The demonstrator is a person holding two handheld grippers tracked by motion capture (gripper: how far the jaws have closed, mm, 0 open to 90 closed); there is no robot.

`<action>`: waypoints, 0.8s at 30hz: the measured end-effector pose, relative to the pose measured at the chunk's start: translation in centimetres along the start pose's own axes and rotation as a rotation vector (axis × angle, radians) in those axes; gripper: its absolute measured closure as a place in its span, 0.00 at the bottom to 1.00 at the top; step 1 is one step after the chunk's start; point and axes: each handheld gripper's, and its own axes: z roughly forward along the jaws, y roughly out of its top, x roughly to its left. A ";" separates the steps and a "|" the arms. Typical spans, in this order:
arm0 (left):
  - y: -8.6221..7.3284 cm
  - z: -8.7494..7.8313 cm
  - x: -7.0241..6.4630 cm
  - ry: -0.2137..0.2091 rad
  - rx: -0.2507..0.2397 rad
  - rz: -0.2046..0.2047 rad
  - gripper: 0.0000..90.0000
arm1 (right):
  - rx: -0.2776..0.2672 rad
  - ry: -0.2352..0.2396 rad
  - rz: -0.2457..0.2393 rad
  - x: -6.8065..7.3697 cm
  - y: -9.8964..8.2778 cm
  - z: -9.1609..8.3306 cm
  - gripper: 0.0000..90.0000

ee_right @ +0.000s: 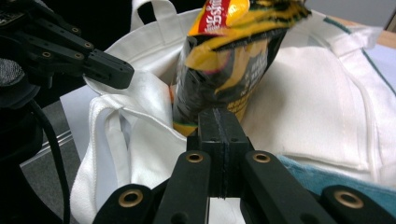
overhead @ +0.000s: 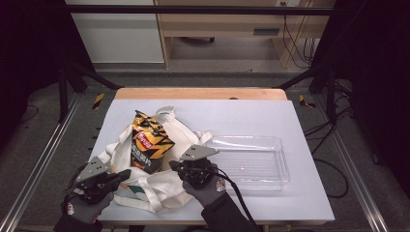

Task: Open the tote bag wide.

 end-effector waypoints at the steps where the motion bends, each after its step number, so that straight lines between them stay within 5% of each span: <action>1: -0.1 0.0 0.0 -0.001 0.002 -0.002 1.00 | 0.002 -0.002 0.005 -0.1 -0.1 0.1 1.00; 6: -0.7 0.3 0.1 0.002 0.018 -0.012 1.00 | 0.012 -0.018 0.023 -0.3 -0.7 0.2 1.00; 15: -1.1 0.6 0.1 -0.009 0.041 -0.013 1.00 | -0.061 -0.057 0.033 -0.2 0.8 0.6 1.00; 24: -1.2 0.7 0.1 -0.021 0.033 -0.021 1.00 | 0.028 -0.095 0.046 -0.5 -0.4 1.9 1.00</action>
